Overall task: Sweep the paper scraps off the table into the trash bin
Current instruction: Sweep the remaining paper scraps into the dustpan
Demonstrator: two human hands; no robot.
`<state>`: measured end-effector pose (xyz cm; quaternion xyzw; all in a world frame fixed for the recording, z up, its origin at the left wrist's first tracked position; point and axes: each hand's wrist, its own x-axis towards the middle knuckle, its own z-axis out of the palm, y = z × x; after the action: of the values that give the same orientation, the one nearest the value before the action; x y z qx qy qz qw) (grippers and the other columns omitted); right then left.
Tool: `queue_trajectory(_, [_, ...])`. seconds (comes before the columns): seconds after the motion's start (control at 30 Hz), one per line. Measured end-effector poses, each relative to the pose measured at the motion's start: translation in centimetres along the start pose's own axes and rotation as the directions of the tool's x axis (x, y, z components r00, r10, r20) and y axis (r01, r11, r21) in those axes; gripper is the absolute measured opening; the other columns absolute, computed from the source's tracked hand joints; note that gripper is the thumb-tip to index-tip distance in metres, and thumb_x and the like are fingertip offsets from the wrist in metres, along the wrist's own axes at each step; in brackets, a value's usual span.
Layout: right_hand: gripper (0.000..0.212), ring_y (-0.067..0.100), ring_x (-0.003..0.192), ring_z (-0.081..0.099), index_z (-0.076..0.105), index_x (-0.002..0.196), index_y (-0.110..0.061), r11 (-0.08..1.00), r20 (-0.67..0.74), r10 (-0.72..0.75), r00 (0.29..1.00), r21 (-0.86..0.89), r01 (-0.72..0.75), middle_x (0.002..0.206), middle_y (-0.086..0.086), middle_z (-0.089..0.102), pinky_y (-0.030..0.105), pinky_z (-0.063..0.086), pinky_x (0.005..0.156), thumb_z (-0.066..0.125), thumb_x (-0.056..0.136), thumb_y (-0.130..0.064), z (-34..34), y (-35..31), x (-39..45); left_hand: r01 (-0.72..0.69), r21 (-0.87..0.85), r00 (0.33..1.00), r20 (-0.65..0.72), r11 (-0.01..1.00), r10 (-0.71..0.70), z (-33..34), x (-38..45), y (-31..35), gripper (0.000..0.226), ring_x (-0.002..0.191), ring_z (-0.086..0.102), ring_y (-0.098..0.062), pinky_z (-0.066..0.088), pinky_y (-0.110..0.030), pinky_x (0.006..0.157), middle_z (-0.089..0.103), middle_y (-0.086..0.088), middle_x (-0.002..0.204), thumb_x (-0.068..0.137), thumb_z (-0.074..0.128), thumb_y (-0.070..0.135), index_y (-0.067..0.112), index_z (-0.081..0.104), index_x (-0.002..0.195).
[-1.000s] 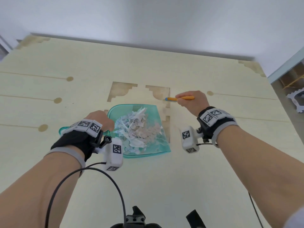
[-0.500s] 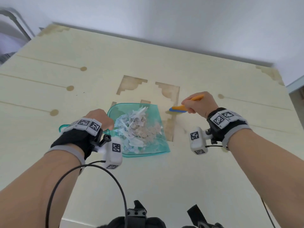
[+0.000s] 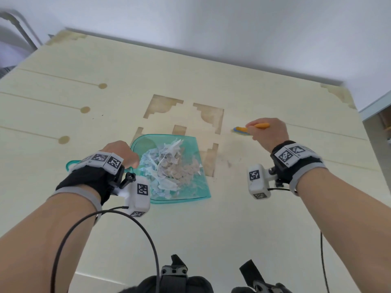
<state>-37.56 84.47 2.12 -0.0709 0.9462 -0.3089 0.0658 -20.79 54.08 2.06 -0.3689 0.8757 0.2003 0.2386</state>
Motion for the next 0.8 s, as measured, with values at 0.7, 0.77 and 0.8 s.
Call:
queue_trajectory(0.7, [0.037,0.022,0.058,0.034,0.046,0.056,-0.002,1.000,0.024,0.000,1.000,-0.025,0.000,0.056,0.009,0.038,0.031,0.029,0.057,0.046,0.082,-0.027,3.2,-0.9,-4.8,-0.052,0.264,0.996,0.079,0.963,0.032,-0.3,-2.1,2.2,0.038,0.068,0.043,-0.018,0.026,-0.020,0.052,0.035,-0.003,0.063,0.094,0.055,0.015,0.009,0.036,0.062])
queue_trajectory(0.77, [0.038,0.022,0.058,0.031,0.029,0.052,-0.016,0.982,0.135,-0.024,0.991,-0.180,0.049,0.053,0.004,0.031,0.032,0.021,0.053,0.042,0.083,-0.034,4.4,-1.8,-5.4,-0.058,0.259,0.996,0.075,0.964,0.039,-0.1,-1.9,2.1,0.038,0.060,0.039,-0.015,0.026,-0.020,0.051,0.034,-0.003,0.063,0.094,0.054,0.015,0.010,0.035,0.062])
queue_trajectory(0.8, [0.042,0.023,0.060,0.033,0.028,0.052,-0.017,0.971,0.193,-0.025,0.981,-0.229,0.070,0.052,0.003,0.031,0.032,0.022,0.054,0.044,0.088,-0.032,5.3,-2.3,-5.9,-0.058,0.259,0.996,0.074,0.964,0.040,-0.2,-1.9,2.1,0.037,0.061,0.040,-0.015,0.026,-0.020,0.051,0.035,-0.003,0.064,0.094,0.054,0.015,0.010,0.036,0.062])
